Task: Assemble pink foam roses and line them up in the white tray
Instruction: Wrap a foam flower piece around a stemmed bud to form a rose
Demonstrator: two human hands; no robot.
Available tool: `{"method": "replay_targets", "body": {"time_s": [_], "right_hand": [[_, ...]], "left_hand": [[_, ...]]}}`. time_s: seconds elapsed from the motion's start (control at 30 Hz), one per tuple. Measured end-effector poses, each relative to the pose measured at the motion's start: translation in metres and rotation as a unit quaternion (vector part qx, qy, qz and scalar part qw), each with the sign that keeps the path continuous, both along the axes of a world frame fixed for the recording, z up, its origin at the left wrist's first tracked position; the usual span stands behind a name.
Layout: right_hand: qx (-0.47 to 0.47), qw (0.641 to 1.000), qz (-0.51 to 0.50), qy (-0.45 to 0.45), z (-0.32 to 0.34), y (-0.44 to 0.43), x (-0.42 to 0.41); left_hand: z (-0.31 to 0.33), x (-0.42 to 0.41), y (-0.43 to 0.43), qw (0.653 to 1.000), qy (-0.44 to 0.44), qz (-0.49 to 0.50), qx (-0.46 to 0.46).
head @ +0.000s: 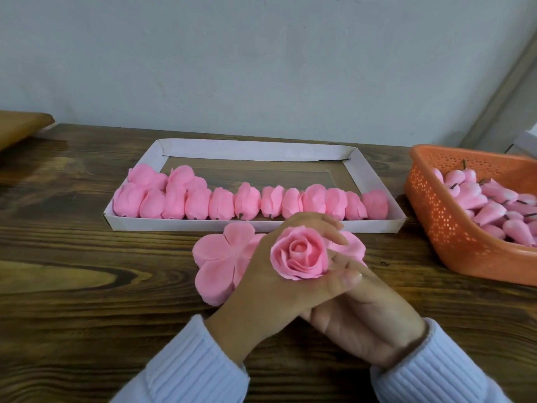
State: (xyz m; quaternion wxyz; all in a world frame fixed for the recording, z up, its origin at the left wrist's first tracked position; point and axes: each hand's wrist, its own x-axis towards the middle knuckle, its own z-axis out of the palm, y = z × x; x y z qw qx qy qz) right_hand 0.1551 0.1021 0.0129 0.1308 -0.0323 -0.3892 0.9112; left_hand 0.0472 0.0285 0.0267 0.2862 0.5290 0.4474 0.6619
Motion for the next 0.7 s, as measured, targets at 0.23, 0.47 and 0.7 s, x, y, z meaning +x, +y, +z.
{"method": "replay_targets", "body": {"time_s": [0.23,0.47,0.7], "right_hand": [[-0.007,1.000,0.025,0.006,0.003,0.000,-0.002],[-0.004,0.999,-0.049,-0.002,0.003,-0.002,-0.001],[0.100,0.985,-0.127,-0.064,0.014,0.003,0.004]], "left_hand": [[-0.001,0.001,0.001,1.000,0.017,0.009,-0.024],[0.000,0.002,0.001,0.999,0.025,0.031,-0.014],[-0.001,-0.001,0.003,0.996,-0.014,0.087,0.028]]}}
